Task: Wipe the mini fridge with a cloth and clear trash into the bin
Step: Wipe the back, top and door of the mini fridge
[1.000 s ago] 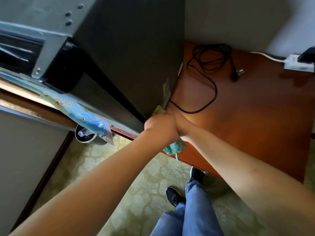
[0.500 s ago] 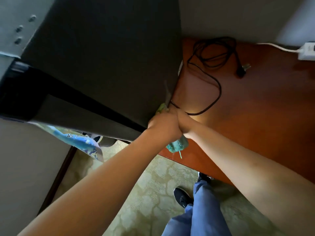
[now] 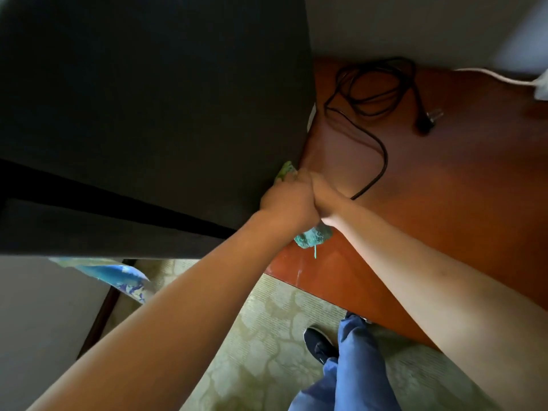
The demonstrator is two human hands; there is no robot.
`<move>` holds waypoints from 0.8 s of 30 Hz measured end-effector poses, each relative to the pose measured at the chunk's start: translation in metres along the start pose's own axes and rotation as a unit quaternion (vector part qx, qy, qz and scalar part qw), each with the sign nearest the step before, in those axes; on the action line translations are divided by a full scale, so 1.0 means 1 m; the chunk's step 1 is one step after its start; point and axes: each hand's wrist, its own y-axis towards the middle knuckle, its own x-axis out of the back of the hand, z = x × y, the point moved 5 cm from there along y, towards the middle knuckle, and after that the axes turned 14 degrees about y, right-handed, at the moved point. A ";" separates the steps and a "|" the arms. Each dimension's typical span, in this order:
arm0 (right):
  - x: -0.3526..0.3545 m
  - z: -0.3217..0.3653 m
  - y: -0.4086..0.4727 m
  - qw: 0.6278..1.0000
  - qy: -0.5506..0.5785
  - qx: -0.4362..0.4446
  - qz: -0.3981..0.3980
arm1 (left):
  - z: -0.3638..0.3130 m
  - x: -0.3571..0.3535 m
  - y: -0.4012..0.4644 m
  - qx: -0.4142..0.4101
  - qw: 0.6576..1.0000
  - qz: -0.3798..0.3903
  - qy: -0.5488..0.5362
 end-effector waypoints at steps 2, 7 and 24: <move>0.001 -0.006 -0.007 0.999 -0.030 -0.017 0.018 | 0.000 -0.001 -0.006 -0.006 1.000 0.006 0.009; -0.019 0.031 -0.014 0.999 0.001 0.004 0.034 | 0.002 0.038 -0.009 0.000 0.998 -0.051 0.042; 0.009 0.013 0.016 1.000 0.000 -0.016 -0.015 | -0.005 0.012 0.026 0.010 1.000 0.010 -0.008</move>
